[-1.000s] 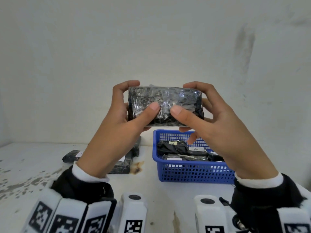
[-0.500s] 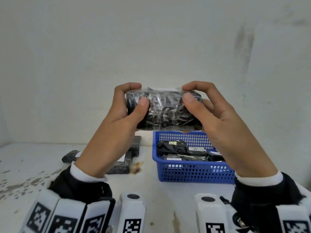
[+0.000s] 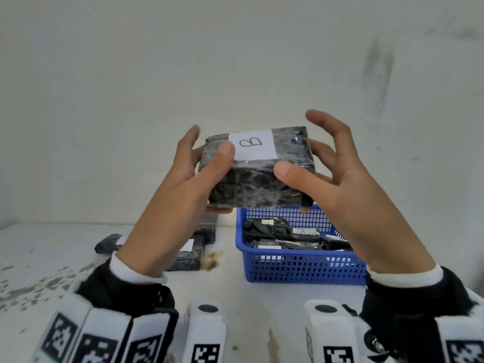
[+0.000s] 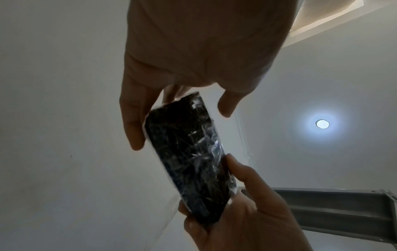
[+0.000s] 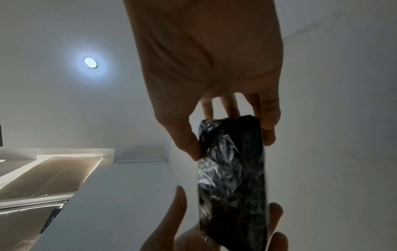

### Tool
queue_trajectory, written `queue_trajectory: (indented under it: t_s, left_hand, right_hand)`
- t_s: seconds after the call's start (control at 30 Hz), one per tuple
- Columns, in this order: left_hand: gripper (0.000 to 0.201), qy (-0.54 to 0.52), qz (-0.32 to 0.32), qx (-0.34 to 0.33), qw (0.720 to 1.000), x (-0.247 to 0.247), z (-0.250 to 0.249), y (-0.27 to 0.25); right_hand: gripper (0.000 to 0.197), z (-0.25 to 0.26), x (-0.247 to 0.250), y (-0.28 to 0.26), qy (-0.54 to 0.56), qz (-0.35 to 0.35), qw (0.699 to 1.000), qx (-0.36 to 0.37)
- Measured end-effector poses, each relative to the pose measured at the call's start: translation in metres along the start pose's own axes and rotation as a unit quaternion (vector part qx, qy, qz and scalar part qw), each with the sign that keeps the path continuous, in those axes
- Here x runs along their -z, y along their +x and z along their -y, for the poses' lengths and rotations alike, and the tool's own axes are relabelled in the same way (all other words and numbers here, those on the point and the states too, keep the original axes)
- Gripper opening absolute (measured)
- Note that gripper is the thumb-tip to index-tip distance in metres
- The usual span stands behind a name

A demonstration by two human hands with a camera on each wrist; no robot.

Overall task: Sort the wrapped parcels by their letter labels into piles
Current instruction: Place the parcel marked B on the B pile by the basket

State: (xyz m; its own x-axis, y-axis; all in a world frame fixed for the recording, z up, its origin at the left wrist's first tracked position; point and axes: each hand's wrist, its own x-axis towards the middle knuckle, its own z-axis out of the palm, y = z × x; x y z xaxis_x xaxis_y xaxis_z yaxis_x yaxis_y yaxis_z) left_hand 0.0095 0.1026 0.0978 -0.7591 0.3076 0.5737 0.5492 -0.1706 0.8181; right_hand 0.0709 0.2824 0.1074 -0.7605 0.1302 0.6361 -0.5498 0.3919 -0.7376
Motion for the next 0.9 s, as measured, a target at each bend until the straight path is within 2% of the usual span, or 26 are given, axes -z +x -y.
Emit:
queue_trajectory:
  t_s: [0.03,0.07,0.17,0.37,0.5,0.7,0.9]
  left_hand:
    - [0.083,0.007,-0.005,0.003,1.000,-0.0006,0.0011,0.0007]
    - [0.080,0.015,-0.005,-0.003,1.000,-0.0012,0.0016,0.0011]
    - [0.063,0.015,-0.016,-0.003,1.000,-0.0013,0.0016,0.0018]
    - [0.067,0.043,-0.002,-0.009,0.999,-0.0040,-0.0040,-0.0018]
    - [0.067,0.025,0.000,-0.003,1.000,-0.0040,-0.0003,0.0002]
    - [0.055,0.006,-0.024,-0.011,1.000,0.0015,0.0003,0.0033]
    - [0.042,0.019,-0.038,0.014,0.999,0.0016,0.0033,0.0036]
  right_hand:
    - [0.082,-0.0017,-0.0004,0.0010,-0.010,-0.001,1.000,0.001]
    - [0.083,-0.0029,-0.0011,0.0018,-0.021,0.000,1.000,0.005]
    - [0.072,-0.0034,-0.0035,0.0020,-0.027,0.001,1.000,0.008]
    - [0.062,-0.0020,-0.0067,0.0006,-0.030,0.003,0.999,0.024]
    - [0.053,-0.0051,-0.0078,0.0008,-0.046,-0.007,0.999,0.028]
    - [0.043,-0.0030,-0.0045,0.0007,-0.009,-0.010,1.000,0.005]
    - [0.046,-0.0025,-0.0042,0.0004,-0.023,0.006,0.999,-0.029]
